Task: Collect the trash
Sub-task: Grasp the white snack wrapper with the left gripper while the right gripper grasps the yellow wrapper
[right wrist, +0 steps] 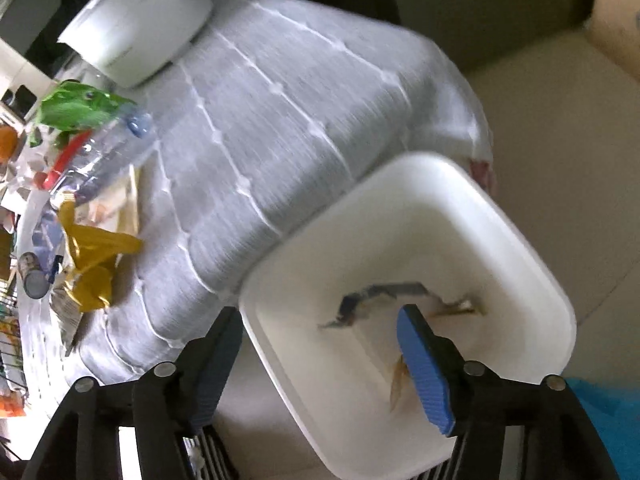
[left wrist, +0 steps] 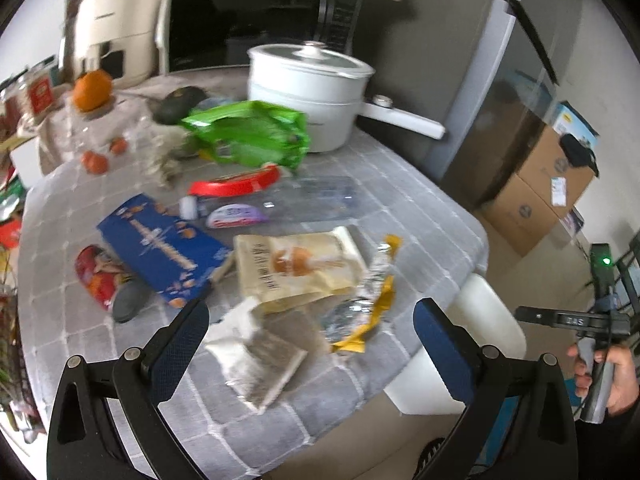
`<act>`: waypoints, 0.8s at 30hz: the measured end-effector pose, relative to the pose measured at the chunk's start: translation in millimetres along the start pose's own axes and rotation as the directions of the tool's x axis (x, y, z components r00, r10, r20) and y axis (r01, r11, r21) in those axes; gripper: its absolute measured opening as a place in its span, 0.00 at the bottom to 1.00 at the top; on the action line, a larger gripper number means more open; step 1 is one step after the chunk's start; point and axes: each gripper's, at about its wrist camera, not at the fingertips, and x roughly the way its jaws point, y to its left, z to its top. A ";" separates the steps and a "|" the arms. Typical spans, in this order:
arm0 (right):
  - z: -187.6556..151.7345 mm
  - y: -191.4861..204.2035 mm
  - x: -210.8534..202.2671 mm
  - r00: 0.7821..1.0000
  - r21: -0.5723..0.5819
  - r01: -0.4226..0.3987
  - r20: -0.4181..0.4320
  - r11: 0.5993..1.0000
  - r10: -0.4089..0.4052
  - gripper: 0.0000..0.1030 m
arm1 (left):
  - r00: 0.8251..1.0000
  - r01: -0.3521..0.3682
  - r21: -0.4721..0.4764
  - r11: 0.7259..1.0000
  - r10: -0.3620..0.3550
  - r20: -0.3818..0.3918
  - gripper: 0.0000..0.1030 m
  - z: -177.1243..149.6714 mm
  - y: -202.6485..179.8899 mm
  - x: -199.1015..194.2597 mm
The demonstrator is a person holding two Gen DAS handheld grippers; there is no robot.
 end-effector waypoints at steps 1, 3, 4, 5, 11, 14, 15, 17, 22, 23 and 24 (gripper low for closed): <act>1.1 3.2 -1.0 1.000 -0.011 0.005 0.010 1.000 -0.005 0.69 | 1.000 -0.008 -0.010 1.000 0.008 -0.003 1.00 -0.7 6.3 0.6; 4.7 11.6 -0.9 1.000 -0.034 0.011 0.021 0.999 -0.010 0.70 | 1.000 -0.020 -0.024 1.000 0.019 -0.013 1.00 -3.6 15.9 2.6; 4.4 15.2 -1.2 1.000 -0.044 0.009 0.024 0.999 -0.008 0.70 | 0.999 -0.024 -0.028 0.999 0.023 -0.026 1.00 -5.6 19.8 5.1; 3.2 20.3 0.8 1.000 -0.051 0.007 0.026 0.999 -0.005 0.71 | 0.999 -0.025 -0.029 0.999 0.024 -0.042 1.00 -7.9 22.5 8.3; 5.4 49.7 11.5 1.000 -0.093 -0.013 0.021 0.996 0.015 0.73 | 0.979 -0.033 -0.062 0.998 0.020 -0.203 1.00 -29.9 35.0 45.7; 5.4 59.4 16.9 1.000 -0.105 -0.015 0.013 0.994 0.016 0.73 | 0.971 -0.072 -0.124 0.990 0.041 -0.236 1.00 -39.3 46.6 59.6; 5.5 63.0 18.8 1.000 -0.110 -0.017 0.010 0.994 0.018 0.73 | 0.970 -0.079 -0.143 0.987 0.043 -0.240 1.00 -41.5 50.0 62.9; 5.6 69.6 22.9 1.000 -0.122 -0.019 0.003 0.992 0.020 0.73 | 0.967 -0.091 -0.168 0.982 0.047 -0.250 0.98 -44.4 55.2 69.4; 4.3 78.9 27.9 1.000 -0.136 -0.018 -0.003 0.991 0.018 0.73 | 0.964 -0.048 -0.212 0.976 -0.010 -0.265 0.79 -50.1 58.8 85.1; 4.1 79.7 28.7 1.000 -0.136 -0.017 -0.003 0.991 0.017 0.73 | 0.964 -0.041 -0.222 0.974 -0.020 -0.266 0.76 -51.5 59.1 88.6; 4.0 79.7 29.1 1.000 -0.136 -0.017 -0.003 0.991 0.016 0.73 | 0.963 -0.033 -0.230 0.973 -0.030 -0.267 0.67 -51.6 59.4 92.1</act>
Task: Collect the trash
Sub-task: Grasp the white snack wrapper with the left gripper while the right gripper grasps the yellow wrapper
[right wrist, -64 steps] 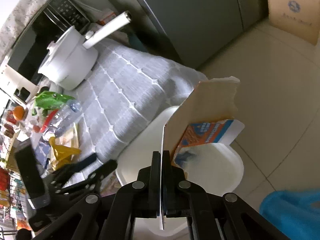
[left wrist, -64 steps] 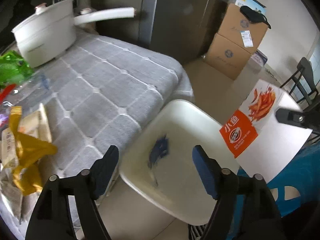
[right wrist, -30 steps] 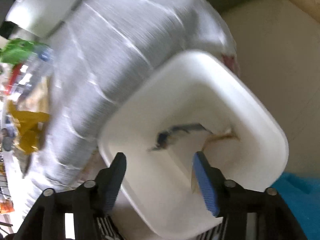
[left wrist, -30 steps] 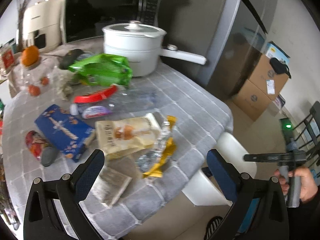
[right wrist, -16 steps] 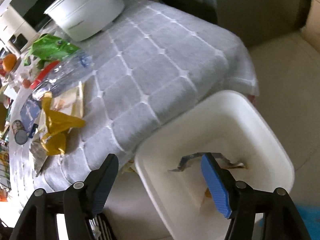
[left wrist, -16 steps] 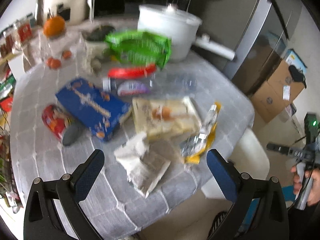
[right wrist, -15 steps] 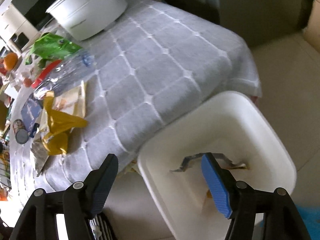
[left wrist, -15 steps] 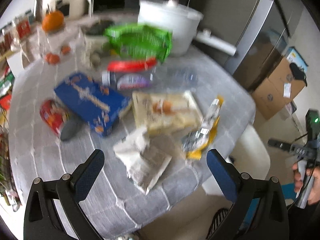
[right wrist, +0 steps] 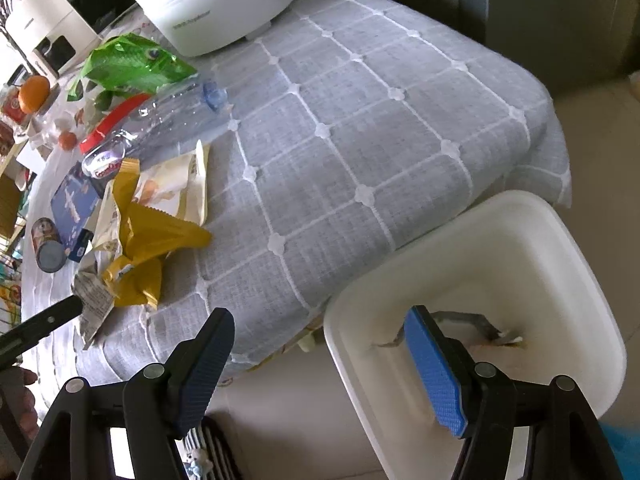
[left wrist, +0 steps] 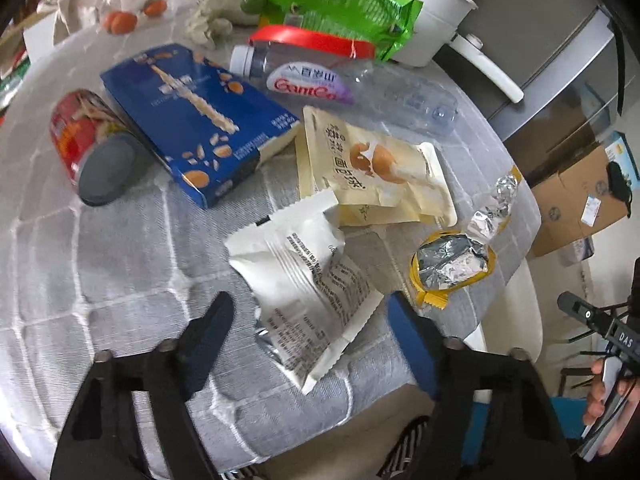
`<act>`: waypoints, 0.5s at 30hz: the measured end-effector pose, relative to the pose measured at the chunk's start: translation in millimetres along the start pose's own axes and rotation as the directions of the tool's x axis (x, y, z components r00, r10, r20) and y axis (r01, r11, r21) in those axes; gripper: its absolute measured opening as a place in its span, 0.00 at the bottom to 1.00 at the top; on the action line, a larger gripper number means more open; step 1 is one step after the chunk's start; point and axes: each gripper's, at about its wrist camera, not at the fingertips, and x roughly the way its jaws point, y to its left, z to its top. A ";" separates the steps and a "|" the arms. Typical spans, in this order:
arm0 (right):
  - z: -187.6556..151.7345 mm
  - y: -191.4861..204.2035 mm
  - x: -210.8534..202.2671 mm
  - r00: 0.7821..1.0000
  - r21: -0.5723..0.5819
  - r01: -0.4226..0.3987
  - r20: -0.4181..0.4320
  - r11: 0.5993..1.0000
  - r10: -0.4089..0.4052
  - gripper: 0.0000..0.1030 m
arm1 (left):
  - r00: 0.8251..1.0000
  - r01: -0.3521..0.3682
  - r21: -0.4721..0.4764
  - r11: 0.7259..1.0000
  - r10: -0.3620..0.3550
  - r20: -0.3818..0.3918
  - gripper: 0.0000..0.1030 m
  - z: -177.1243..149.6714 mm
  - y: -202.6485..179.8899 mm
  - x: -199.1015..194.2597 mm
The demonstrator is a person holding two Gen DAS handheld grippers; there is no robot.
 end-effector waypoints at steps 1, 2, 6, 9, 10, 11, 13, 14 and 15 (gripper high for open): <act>-0.3 0.5 0.6 1.000 0.000 0.002 0.000 1.000 -0.002 0.73 | 1.000 0.019 -0.010 1.000 -0.020 -0.003 0.54 -0.4 1.0 3.8; -0.5 1.4 1.8 1.000 0.000 0.004 -0.002 1.000 -0.004 0.73 | 1.000 0.028 -0.015 0.999 -0.028 -0.005 0.45 -0.9 1.1 6.5; 1.3 7.1 5.4 1.000 0.001 -0.014 -0.006 1.000 0.014 0.73 | 0.998 0.055 0.003 0.998 -0.055 0.016 0.20 -0.9 -1.7 7.0; 4.4 19.5 5.9 0.999 -0.014 -0.036 0.005 0.999 0.036 0.73 | 0.995 0.091 0.018 0.996 -0.092 0.036 0.09 -0.5 -5.4 -3.4; 5.4 24.8 5.9 0.999 -0.022 -0.047 0.010 0.999 0.047 0.73 | 0.994 0.100 0.024 0.995 -0.101 0.044 0.05 -1.0 -6.9 -8.5; 6.3 30.2 6.4 0.998 -0.028 -0.058 0.013 0.998 0.059 0.73 | 0.993 0.102 0.034 0.994 -0.104 0.054 0.05 -1.3 -8.4 -13.4; 7.6 41.4 8.5 0.996 -0.035 -0.086 0.017 0.996 0.087 0.73 | 0.991 0.100 0.059 0.993 -0.105 0.083 0.02 -2.6 -11.1 -25.9; 7.6 45.5 10.1 0.995 -0.035 -0.096 0.016 0.995 0.097 0.73 | 0.990 0.097 0.075 0.992 -0.104 0.100 0.02 -3.4 -12.3 -33.2; 8.1 52.8 13.9 0.993 -0.033 -0.118 0.010 0.992 0.118 0.73 | 0.989 0.093 0.083 0.992 -0.102 0.111 0.02 -3.9 -12.1 -38.3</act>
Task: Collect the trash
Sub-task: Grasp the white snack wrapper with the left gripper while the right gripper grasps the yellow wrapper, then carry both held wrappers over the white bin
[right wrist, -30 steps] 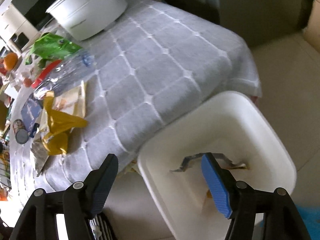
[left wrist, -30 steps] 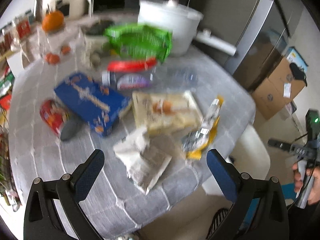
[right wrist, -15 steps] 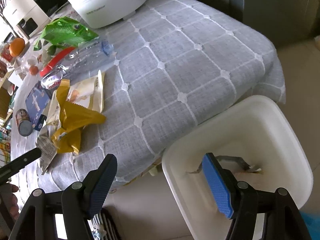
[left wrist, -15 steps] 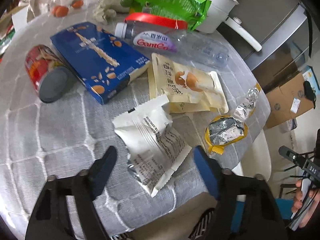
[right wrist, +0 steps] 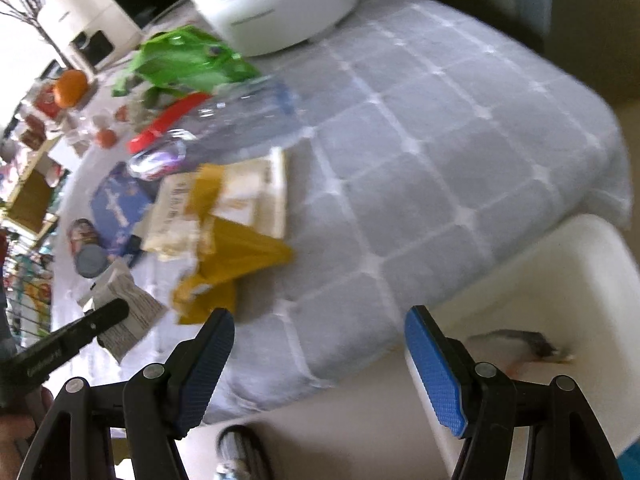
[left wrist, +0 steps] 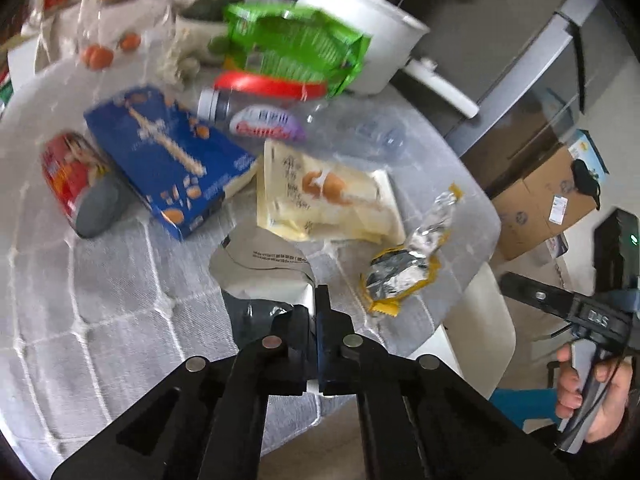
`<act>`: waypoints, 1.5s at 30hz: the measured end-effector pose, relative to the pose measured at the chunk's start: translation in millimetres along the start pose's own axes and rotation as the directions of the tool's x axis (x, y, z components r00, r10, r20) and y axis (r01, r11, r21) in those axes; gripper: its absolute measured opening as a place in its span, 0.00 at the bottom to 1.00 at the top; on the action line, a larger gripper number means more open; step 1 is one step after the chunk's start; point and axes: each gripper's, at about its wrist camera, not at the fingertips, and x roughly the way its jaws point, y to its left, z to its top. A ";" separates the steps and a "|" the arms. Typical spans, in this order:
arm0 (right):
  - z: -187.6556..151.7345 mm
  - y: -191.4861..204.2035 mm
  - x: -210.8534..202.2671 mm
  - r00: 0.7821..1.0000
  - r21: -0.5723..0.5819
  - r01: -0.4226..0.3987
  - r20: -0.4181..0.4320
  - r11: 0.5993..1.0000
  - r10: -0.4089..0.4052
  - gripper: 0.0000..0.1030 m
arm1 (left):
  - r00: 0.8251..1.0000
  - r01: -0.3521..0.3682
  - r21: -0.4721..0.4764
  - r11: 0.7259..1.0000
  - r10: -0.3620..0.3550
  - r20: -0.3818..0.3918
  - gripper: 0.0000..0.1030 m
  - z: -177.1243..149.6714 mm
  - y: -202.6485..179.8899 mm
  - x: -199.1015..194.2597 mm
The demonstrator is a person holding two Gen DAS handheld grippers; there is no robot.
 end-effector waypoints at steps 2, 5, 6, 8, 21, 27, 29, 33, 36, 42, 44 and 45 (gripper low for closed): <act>0.7 10.1 8.3 0.999 0.006 -0.035 -0.010 0.999 0.036 0.73 | 1.000 -0.005 0.017 1.000 0.005 0.028 0.02 0.6 -0.6 -10.9; 0.6 25.3 21.2 0.996 0.021 -0.081 -0.023 0.996 0.082 0.73 | 0.998 -0.018 0.029 0.999 0.017 0.061 0.02 0.8 2.5 -25.4; 1.2 32.1 28.2 0.995 0.025 -0.094 -0.030 0.995 0.095 0.73 | 0.997 -0.022 0.033 0.999 0.020 0.068 0.02 1.3 3.7 -28.1; 1.3 41.1 38.0 0.993 0.024 -0.103 -0.046 0.994 0.104 0.73 | 0.996 -0.034 0.039 0.999 0.030 0.083 0.02 2.4 7.0 -34.0; 4.7 57.3 80.5 0.990 0.077 -0.105 -0.082 0.992 0.111 0.13 | 0.994 -0.067 0.046 0.997 0.063 0.085 0.02 2.4 13.3 -37.0; 4.9 60.9 65.4 0.993 0.023 -0.098 -0.060 0.995 0.100 0.05 | 0.994 -0.069 0.054 0.996 0.064 0.091 0.02 2.9 7.1 -38.2; 4.9 58.7 56.8 0.994 0.009 -0.095 -0.047 0.995 0.096 0.05 | 0.994 -0.066 0.058 0.996 0.060 0.092 0.02 3.5 3.4 -38.0; 6.0 45.1 40.2 0.995 0.021 -0.099 -0.019 0.995 0.099 0.05 | 0.995 -0.054 0.074 0.996 0.047 0.090 0.02 4.3 -7.6 -35.8; 7.3 27.5 24.1 0.994 0.048 -0.106 0.006 0.993 0.106 0.05 | 0.996 -0.039 0.096 0.995 0.031 0.087 0.02 4.6 -20.5 -33.0; 6.2 -6.7 -11.9 0.994 0.077 -0.100 0.053 0.992 0.096 0.05 | 0.997 0.005 0.156 0.988 -0.016 0.069 0.02 4.7 -55.8 -22.8; 5.1 -19.6 -23.3 0.994 0.085 -0.093 0.069 0.992 0.087 0.05 | 0.998 0.024 0.185 0.982 -0.036 0.061 0.02 3.3 -72.2 -18.7; 4.1 -27.5 -28.9 0.994 0.093 -0.093 0.074 0.991 0.086 0.05 | 0.997 0.033 0.195 0.980 -0.045 0.057 0.02 3.1 -78.5 -17.2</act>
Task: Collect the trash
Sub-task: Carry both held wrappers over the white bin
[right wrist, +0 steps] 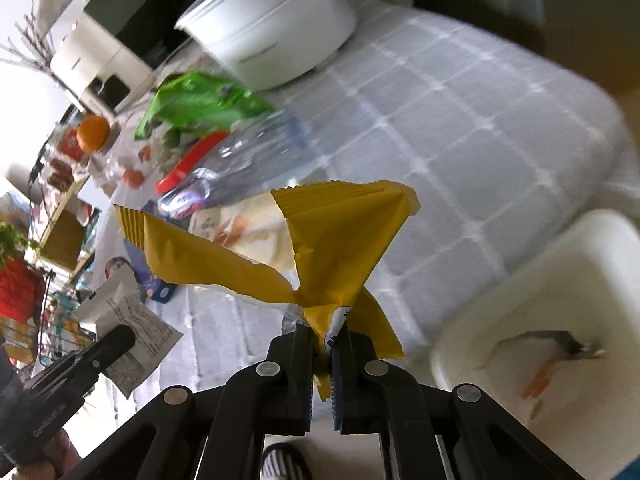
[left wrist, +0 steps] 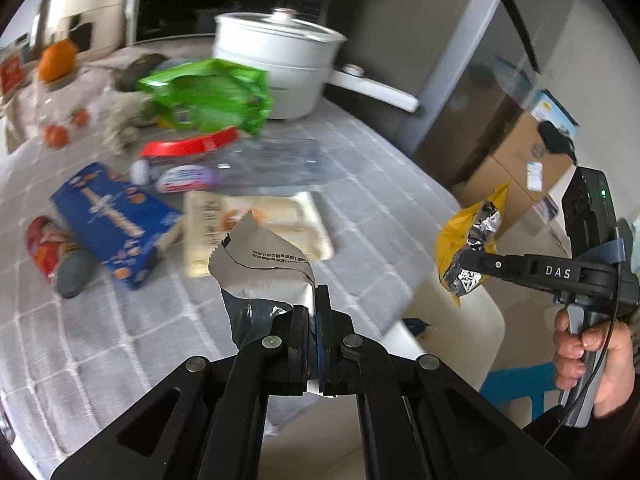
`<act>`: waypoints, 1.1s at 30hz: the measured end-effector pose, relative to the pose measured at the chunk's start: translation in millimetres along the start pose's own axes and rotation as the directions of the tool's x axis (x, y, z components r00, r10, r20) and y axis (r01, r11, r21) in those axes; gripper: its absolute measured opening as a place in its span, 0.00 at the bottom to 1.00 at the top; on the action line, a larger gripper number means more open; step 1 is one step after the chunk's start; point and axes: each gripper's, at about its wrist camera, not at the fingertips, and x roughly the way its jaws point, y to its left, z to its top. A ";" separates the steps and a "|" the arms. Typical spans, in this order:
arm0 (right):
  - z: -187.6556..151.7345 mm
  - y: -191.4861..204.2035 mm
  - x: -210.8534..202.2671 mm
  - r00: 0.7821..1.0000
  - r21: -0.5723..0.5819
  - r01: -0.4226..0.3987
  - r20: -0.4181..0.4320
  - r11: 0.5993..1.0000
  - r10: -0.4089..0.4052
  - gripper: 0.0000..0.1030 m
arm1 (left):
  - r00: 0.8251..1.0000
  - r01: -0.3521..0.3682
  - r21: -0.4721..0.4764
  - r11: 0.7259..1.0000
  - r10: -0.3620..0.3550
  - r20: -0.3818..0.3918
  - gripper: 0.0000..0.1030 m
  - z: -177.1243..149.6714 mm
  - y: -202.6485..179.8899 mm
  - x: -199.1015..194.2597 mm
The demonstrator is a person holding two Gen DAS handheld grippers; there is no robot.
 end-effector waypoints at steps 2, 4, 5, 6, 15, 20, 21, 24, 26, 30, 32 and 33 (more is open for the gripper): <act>0.1 -14.2 -10.8 1.000 0.013 0.003 0.009 1.000 -0.003 0.05 | 1.000 0.029 0.030 0.999 -0.029 -0.005 0.02 1.4 -17.1 5.3; -2.0 -30.4 -23.4 0.999 0.027 0.025 0.021 0.999 -0.026 0.05 | 0.998 0.058 0.056 0.997 -0.057 -0.013 0.02 2.6 -33.8 11.6; -3.2 -37.2 -28.4 0.999 0.034 0.030 0.024 0.999 -0.031 0.05 | 0.997 0.073 0.067 0.995 -0.072 -0.018 0.02 3.2 -41.5 15.3; -4.7 -45.5 -34.0 0.999 0.046 0.037 0.027 0.998 -0.038 0.05 | 0.996 0.086 0.075 0.993 -0.085 -0.024 0.02 3.2 -48.8 19.0; -17.6 -112.5 -80.5 0.991 0.161 0.117 0.052 0.980 -0.127 0.05 | 0.969 0.219 0.183 0.959 -0.192 -0.153 0.02 -10.1 -139.2 73.6; -24.6 -137.6 -97.8 0.981 0.197 0.171 0.054 0.965 -0.185 0.05 | 0.951 0.258 0.199 0.945 -0.213 -0.223 0.02 -20.0 -170.4 102.3; -25.7 -142.1 -99.8 0.980 0.209 0.175 0.053 0.962 -0.189 0.05 | 0.949 0.263 0.204 0.943 -0.214 -0.233 0.02 -21.8 -175.3 107.6; -27.5 -152.0 -104.1 0.979 0.232 0.183 0.050 0.955 -0.199 0.05 | 0.942 0.273 0.218 0.937 -0.215 -0.257 0.02 -26.4 -186.2 121.1; -28.5 -155.3 -106.3 0.978 0.235 0.187 0.049 0.954 -0.203 0.05 | 0.940 0.274 0.224 0.935 -0.212 -0.267 0.03 -30.1 -191.2 128.0; -30.6 -163.1 -108.7 0.976 0.254 0.194 0.044 0.948 -0.212 0.05 | 0.938 0.275 0.235 0.932 -0.207 -0.278 0.03 -32.7 -196.7 139.1; -32.2 -166.9 -108.7 0.975 0.262 0.203 0.038 0.943 -0.220 0.05 | 0.939 0.272 0.245 0.931 -0.201 -0.279 0.04 -34.0 -198.3 141.5; -32.2 -167.9 -108.2 0.975 0.265 0.203 0.036 0.943 -0.220 0.06 | 0.938 0.274 0.248 0.929 -0.201 -0.283 0.05 -33.0 -197.7 142.3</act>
